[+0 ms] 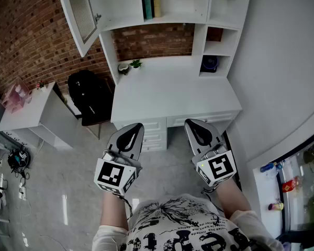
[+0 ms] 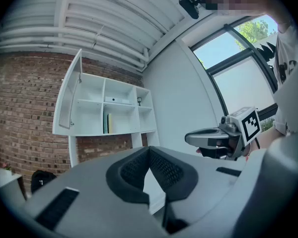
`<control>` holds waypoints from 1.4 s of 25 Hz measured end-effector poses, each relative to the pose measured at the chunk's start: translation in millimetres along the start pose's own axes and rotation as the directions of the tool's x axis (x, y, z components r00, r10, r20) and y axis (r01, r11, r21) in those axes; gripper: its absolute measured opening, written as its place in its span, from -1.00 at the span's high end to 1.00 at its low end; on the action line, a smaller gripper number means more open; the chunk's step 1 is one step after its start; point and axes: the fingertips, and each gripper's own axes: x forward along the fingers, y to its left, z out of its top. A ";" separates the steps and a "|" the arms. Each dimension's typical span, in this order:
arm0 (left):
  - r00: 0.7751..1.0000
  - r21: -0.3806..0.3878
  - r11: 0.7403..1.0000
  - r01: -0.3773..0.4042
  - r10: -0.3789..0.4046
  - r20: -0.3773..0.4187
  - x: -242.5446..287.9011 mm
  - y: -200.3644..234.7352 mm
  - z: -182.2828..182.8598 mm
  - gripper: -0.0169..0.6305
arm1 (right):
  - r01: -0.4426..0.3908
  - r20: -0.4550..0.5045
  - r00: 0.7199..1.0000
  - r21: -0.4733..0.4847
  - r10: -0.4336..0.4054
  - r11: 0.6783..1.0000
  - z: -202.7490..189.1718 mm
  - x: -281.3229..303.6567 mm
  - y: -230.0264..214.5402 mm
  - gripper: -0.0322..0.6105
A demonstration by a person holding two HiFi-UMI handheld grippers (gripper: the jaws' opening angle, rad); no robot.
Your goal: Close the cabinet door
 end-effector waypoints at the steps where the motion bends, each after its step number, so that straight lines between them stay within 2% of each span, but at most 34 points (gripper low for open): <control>1: 1.000 -0.002 1.000 0.002 -0.002 0.001 2.3 -1.1 0.3 0.91 | 0.000 0.000 1.000 0.002 0.000 1.000 -0.5 0.3 -2.6 0.86; 10: 1.000 -0.006 1.000 0.003 -0.003 0.001 21.9 -15.4 -1.8 0.91 | -0.052 -0.002 0.999 0.010 0.052 0.999 -10.5 -0.3 -15.7 0.86; 13: 0.999 -0.043 0.999 -0.011 0.013 0.040 30.3 -17.2 -1.5 0.91 | -0.070 0.003 0.998 0.013 0.070 0.997 -13.1 1.0 -20.9 0.86; 14: 0.998 -0.058 0.998 -0.021 0.025 0.062 33.7 -16.1 -0.2 0.57 | -0.073 0.006 0.997 0.015 0.073 0.997 -13.9 1.9 -23.2 0.86; 15: 0.996 -0.070 0.997 -0.033 0.039 0.082 36.8 -14.4 0.9 -0.21 | -0.076 0.010 0.997 0.016 0.076 0.997 -14.7 2.8 -25.7 0.86; 16: 0.994 -0.080 0.996 -0.046 0.054 0.096 39.4 -12.1 1.6 -0.26 | -0.080 0.015 0.997 0.018 0.080 0.997 -15.5 3.8 -28.2 0.86; 22: 0.993 -0.075 0.993 -0.089 0.095 0.076 44.5 1.8 -5.2 -0.27 | -0.091 0.032 0.995 0.058 0.090 0.994 -20.9 22.2 -39.8 0.85; 27: 0.988 -0.091 0.987 -0.133 0.139 0.066 35.9 39.3 -13.8 -0.27 | -0.136 0.026 0.991 0.068 0.135 0.988 -24.2 58.8 -26.4 0.85; 31: 0.984 -0.084 0.984 -0.159 0.165 0.062 25.2 95.6 -21.7 -0.27 | -0.155 0.026 0.988 0.057 0.154 0.986 -21.4 108.5 -3.2 0.85; 35: 0.983 -0.072 0.985 -0.154 0.160 0.092 22.9 175.4 -19.5 -0.27 | -0.156 0.030 0.987 0.042 0.155 0.987 -14.5 186.3 18.4 0.85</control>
